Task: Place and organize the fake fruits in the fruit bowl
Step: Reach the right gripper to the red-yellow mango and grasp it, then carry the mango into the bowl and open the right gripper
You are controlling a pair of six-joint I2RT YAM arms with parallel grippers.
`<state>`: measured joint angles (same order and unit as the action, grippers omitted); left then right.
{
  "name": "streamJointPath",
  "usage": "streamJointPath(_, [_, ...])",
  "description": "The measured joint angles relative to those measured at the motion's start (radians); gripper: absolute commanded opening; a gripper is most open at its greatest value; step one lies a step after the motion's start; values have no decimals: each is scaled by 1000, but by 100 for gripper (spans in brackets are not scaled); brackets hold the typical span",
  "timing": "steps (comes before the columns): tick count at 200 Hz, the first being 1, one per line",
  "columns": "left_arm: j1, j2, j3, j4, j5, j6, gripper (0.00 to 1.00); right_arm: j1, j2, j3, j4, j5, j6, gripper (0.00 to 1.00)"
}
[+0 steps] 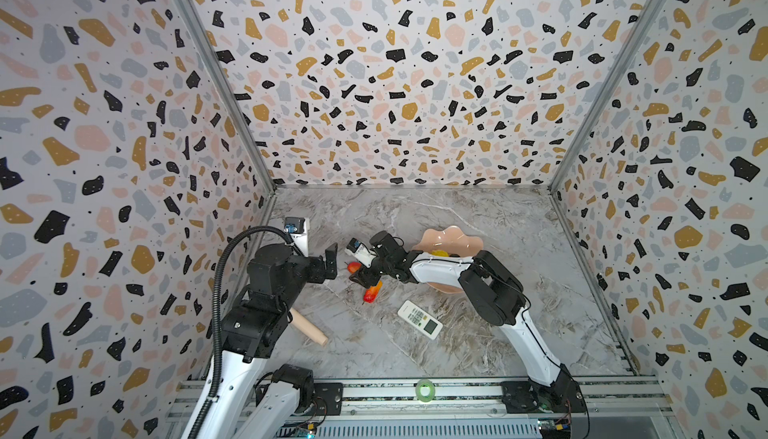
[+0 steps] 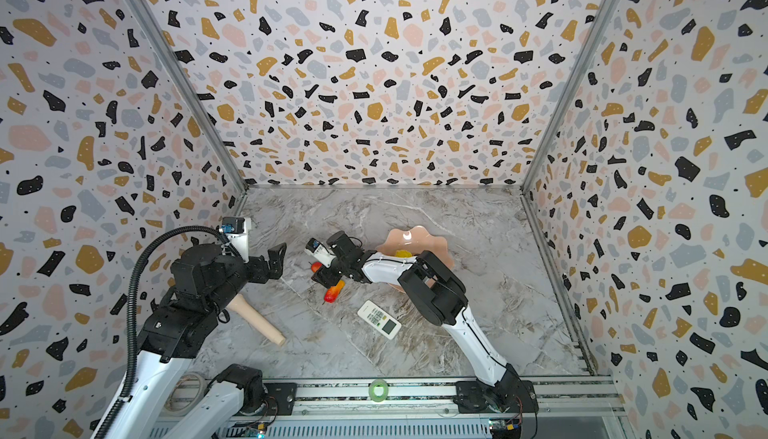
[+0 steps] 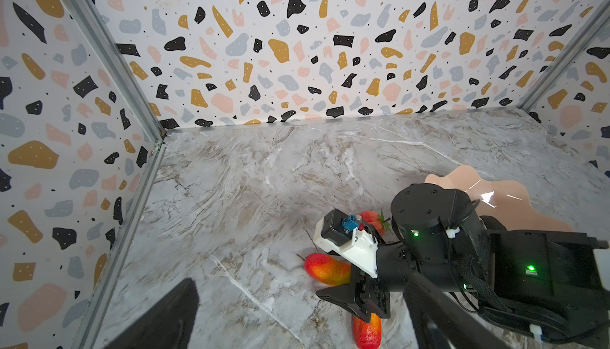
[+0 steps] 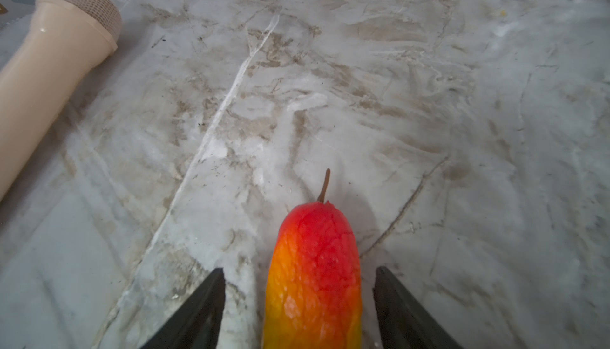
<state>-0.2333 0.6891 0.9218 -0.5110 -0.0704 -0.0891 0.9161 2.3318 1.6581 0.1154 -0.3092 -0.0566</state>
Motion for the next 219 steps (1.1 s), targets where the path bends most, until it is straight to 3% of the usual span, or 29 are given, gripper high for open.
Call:
streamJointPath(28, [0, 0, 0, 0, -1, 0, 100, 0, 6, 2, 10, 4, 13, 48])
streamJointPath(83, [0, 12, 2, -2, -2, 0, 100, -3, -13, 32, -2, 40, -3, 5])
streamJointPath(111, [0, 11, 3, -8, -10, 0, 100, -18, -90, 32, -26, 33, -25, 2])
streamJointPath(140, [0, -5, 3, -10, -17, 0, 99, -64, -274, -20, -33, 25, -42, 0])
streamJointPath(167, [0, -17, 4, -13, -17, 0, 100, -124, -495, -150, -11, 45, -47, 0])
streamJointPath(219, [0, 0, -5, 17, 1, 0, 100, -245, -812, -481, -14, 191, -29, 0])
